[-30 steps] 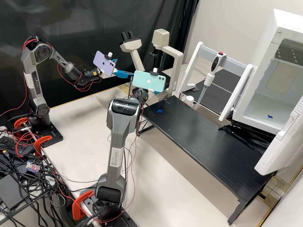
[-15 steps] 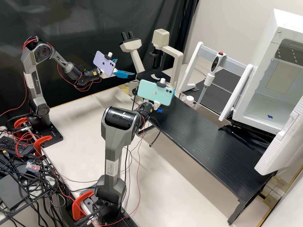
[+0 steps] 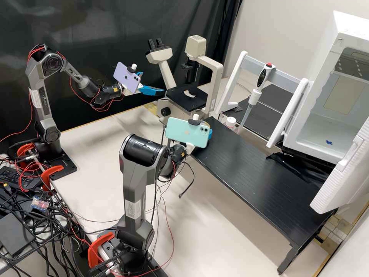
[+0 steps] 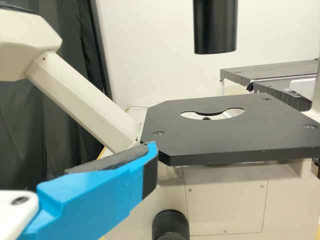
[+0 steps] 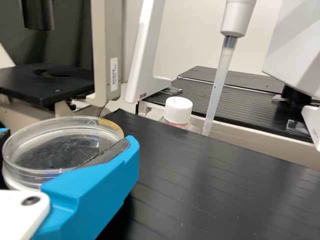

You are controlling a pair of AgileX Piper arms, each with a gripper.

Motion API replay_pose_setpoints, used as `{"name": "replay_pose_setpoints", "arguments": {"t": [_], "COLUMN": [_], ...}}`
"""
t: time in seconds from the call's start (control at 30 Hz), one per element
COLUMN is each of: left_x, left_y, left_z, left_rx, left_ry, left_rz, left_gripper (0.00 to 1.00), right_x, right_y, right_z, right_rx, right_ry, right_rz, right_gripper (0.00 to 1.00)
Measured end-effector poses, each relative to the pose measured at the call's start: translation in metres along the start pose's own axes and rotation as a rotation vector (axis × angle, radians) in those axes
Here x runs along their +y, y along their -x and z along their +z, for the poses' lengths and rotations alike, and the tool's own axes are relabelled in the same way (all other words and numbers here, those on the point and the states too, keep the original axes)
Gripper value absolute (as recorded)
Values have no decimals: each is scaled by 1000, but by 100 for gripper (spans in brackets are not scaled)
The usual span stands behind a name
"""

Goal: Move the petri dish to the bench

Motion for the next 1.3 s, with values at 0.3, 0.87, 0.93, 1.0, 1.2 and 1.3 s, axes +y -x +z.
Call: {"name": "replay_pose_setpoints", "arguments": {"t": [0.3, 0.87, 0.93, 1.0, 1.2, 1.3], "left_x": [0, 0, 0, 0, 0, 0], "left_y": [0, 0, 0, 0, 0, 0], "left_z": [0, 0, 0, 0, 0, 0], "left_rx": [0, 0, 0, 0, 0, 0], "left_ry": [0, 0, 0, 0, 0, 0], "left_rz": [0, 0, 0, 0, 0, 0], "left_gripper": [100, 100, 100, 100, 100, 100], "right_x": [-4, -6, -6, -6, -7, -8], "right_y": [6, 8, 8, 8, 8, 11], "right_z": [3, 13, 13, 13, 14, 14], "right_rx": [7, -6, -4, -4, -7, -9], "right_ry": [7, 5, 3, 0, -1, -1], "right_rz": [2, 16, 15, 15, 11, 8], "right_gripper": [0, 100, 100, 100, 100, 100]}}
